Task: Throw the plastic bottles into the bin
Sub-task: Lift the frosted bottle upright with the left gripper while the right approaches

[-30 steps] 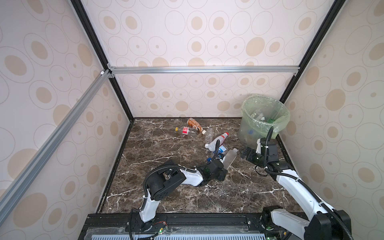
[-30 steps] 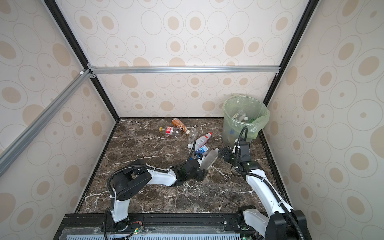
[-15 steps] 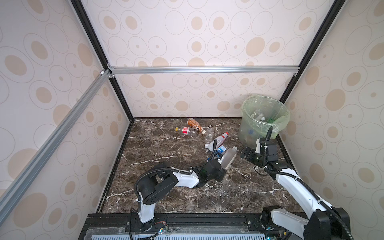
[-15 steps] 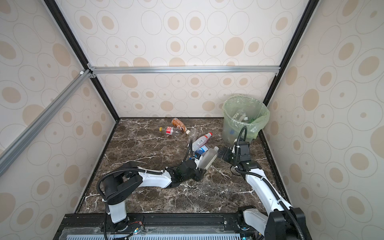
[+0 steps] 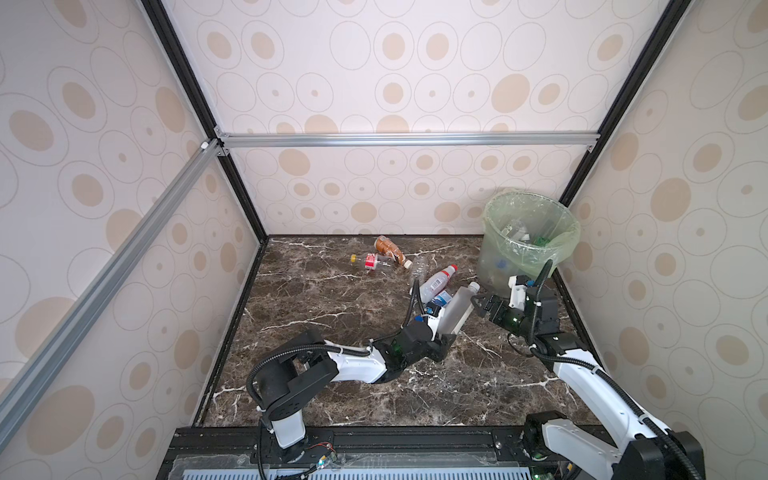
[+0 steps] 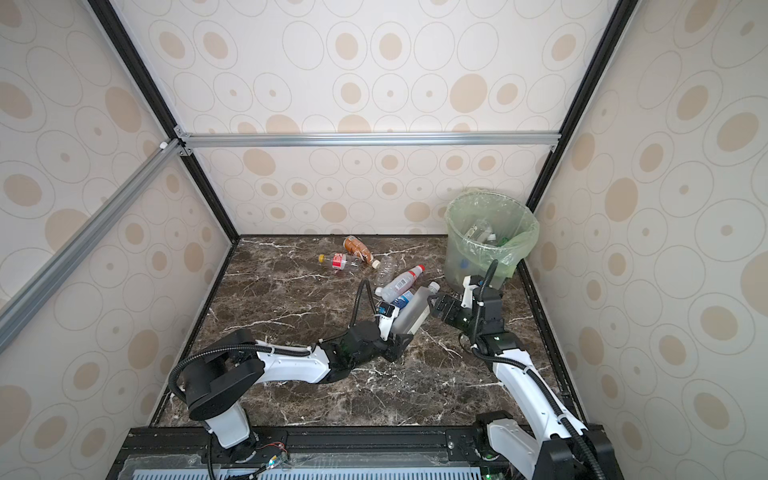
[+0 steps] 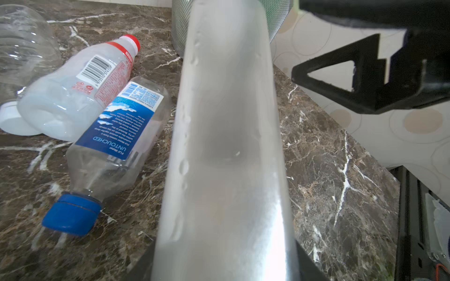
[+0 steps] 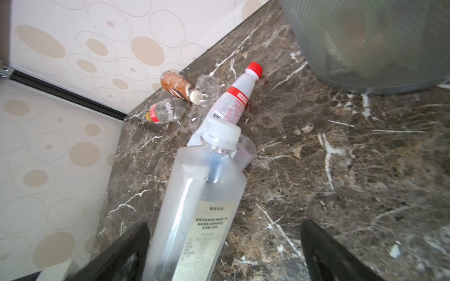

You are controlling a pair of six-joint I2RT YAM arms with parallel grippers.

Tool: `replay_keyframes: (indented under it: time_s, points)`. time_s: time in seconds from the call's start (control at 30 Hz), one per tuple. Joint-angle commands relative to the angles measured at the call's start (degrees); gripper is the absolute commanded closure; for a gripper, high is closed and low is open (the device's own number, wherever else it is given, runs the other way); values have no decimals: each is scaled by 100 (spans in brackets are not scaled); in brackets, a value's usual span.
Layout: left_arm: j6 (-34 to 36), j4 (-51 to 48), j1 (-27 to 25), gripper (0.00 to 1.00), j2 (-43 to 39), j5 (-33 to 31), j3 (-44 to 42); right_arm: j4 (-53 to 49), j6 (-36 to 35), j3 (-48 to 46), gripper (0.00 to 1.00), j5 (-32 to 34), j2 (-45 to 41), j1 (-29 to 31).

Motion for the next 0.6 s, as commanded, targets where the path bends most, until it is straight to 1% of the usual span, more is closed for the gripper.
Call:
replay_keyframes:
  time_s: [0.0,0.07,0.27,0.47,0.57]
  points:
    - [-14,514,-162,56,-152,-45,23,684,225,-90,0,-605,79,-26]
    - [37,629,-240,56,-165,-73,4,810,292,-122,0,-716,146,-26]
    - [297,784,-480,56,-223,-369,-37,862,357,-123,1,-768,307,-26]
    - [343,921,-536,56,-248,-557,-113,938,402,-158,14,-820,332,-17]
    - [380,927,-563,53,-240,-645,-116,970,412,-173,22,-840,346,-8]
